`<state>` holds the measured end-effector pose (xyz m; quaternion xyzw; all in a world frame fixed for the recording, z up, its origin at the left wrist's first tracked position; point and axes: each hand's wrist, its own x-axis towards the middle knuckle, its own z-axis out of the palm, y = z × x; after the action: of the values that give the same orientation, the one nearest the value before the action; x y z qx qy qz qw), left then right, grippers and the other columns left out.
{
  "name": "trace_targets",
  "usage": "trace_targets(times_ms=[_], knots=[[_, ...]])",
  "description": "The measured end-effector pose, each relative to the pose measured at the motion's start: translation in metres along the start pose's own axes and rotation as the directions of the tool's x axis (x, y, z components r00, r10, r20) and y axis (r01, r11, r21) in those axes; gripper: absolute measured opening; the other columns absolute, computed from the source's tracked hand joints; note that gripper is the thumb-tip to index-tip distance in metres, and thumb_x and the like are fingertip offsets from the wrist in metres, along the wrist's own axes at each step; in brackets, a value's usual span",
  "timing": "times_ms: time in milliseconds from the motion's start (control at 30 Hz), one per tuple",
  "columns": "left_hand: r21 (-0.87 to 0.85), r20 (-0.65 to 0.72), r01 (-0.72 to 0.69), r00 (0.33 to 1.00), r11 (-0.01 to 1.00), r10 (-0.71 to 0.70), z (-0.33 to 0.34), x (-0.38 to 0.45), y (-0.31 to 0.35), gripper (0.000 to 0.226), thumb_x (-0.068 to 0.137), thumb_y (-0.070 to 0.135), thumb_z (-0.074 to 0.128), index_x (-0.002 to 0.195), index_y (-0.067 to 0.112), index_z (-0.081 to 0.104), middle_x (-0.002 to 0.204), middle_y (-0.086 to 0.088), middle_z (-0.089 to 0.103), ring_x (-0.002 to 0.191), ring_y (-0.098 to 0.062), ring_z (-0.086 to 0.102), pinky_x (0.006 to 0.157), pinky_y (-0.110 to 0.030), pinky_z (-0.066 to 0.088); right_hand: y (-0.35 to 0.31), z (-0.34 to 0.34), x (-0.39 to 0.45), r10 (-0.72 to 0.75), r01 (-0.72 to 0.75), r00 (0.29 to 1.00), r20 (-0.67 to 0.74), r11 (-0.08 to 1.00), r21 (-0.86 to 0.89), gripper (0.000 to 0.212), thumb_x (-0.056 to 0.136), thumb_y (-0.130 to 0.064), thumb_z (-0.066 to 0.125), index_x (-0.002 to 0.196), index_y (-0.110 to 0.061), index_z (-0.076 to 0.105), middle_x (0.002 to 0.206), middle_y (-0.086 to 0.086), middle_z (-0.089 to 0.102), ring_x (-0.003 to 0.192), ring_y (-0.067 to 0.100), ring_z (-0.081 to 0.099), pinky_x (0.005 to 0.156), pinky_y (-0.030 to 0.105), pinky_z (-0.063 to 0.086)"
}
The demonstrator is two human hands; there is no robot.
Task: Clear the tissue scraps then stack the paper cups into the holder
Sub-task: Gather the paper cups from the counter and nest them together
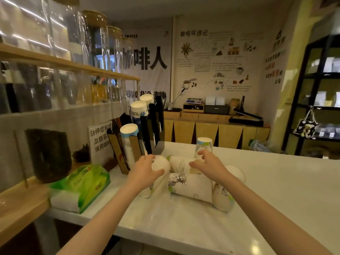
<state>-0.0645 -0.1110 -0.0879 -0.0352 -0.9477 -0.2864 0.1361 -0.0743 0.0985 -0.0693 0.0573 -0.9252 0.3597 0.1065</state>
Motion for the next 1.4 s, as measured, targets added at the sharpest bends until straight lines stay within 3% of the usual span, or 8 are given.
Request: trace_targets(times_ms=[167,333,533,733,900,1033,1233,1400], knots=[[0.096,0.063,0.059,0.996,0.994,-0.065,0.019,0.012,-0.018,0.077,0.077,0.045,0.059,0.141,0.020,0.024,0.135,-0.010,0.042,0.121,-0.026,0.045,0.098,-0.035,0.040,0.005,0.007,0.032,0.076,-0.072,0.997,0.034,0.993,-0.095,0.074,0.078,-0.039,0.065,0.138,-0.008,0.034,0.142,0.011,0.044,0.126,0.027,0.044,0.098,0.039,0.042],[0.111,0.110,0.137,0.983,0.984,-0.149,0.030,0.017,-0.024,0.092,0.067,0.046,0.068,0.139,0.013,0.022,0.128,-0.014,0.050,0.114,-0.029,0.051,0.091,-0.035,0.047,0.008,0.015,0.054,0.132,-0.104,0.984,0.120,0.970,-0.218,0.077,0.074,-0.044,0.066,0.135,-0.007,0.037,0.133,0.010,0.050,0.118,0.026,0.049,0.093,0.037,0.047],[-0.129,0.025,0.161,0.987,0.979,-0.159,0.027,0.021,-0.020,0.093,0.062,0.031,0.076,0.138,0.012,0.025,0.129,-0.011,0.052,0.114,-0.027,0.052,0.083,-0.030,0.045,0.015,0.021,0.060,0.135,-0.074,0.975,0.175,0.946,-0.315,0.073,0.066,-0.042,0.072,0.125,-0.010,0.044,0.119,0.007,0.059,0.104,0.022,0.056,0.081,0.033,0.051],[-0.363,-0.229,-0.008,0.970,0.932,-0.081,0.035,0.025,-0.010,0.100,0.059,0.020,0.080,0.140,0.019,0.022,0.140,-0.007,0.040,0.127,-0.023,0.039,0.103,-0.039,0.037,0.012,0.021,0.061,0.083,-0.042,0.991,0.107,0.940,-0.339,0.079,0.062,-0.041,0.076,0.127,-0.011,0.042,0.126,0.006,0.055,0.112,0.023,0.053,0.082,0.033,0.049],[-0.521,-0.248,-0.009,0.958,0.853,-0.142,0.053,0.036,-0.009,0.104,0.056,0.017,0.082,0.140,0.020,0.021,0.142,-0.006,0.039,0.129,-0.023,0.039,0.106,-0.042,0.037,0.000,0.009,0.060,-0.043,0.051,0.999,0.032,0.934,-0.354,0.078,0.067,-0.039,0.072,0.132,-0.014,0.037,0.134,0.005,0.047,0.118,0.024,0.048,0.082,0.034,0.045],[-0.560,-0.199,0.019,0.968,0.828,-0.157,0.068,0.043,-0.015,0.103,0.055,0.017,0.083,0.139,0.020,0.023,0.141,-0.008,0.041,0.127,-0.024,0.041,0.105,-0.042,0.038,-0.014,-0.015,0.063,-0.172,0.162,0.985,-0.004,0.932,-0.323,0.080,0.068,-0.035,0.073,0.135,-0.016,0.034,0.138,0.004,0.043,0.120,0.024,0.045,0.094,0.040,0.047],[-0.550,-0.158,0.045,0.975,0.834,-0.157,0.085,0.048,-0.023,0.096,0.057,0.020,0.083,0.137,0.013,0.031,0.136,-0.012,0.047,0.125,-0.028,0.045,0.103,-0.044,0.040,-0.040,-0.053,0.073,-0.320,0.286,0.929,-0.185,0.940,-0.188,0.071,0.069,-0.038,0.073,0.130,-0.017,0.042,0.132,0.003,0.048,0.119,0.022,0.046,0.096,0.040,0.046],[-0.528,-0.139,0.059,0.978,0.847,-0.155,0.089,0.044,-0.032,0.094,0.046,0.046,0.075,0.128,0.012,0.043,0.127,-0.013,0.056,0.116,-0.027,0.052,0.096,-0.043,0.046,-0.067,-0.060,0.085,-0.343,0.345,0.918,-0.201,0.938,-0.028,0.066,0.074,-0.038,0.070,0.131,-0.018,0.045,0.129,0.005,0.049,0.110,0.018,0.047,0.089,0.034,0.047]])
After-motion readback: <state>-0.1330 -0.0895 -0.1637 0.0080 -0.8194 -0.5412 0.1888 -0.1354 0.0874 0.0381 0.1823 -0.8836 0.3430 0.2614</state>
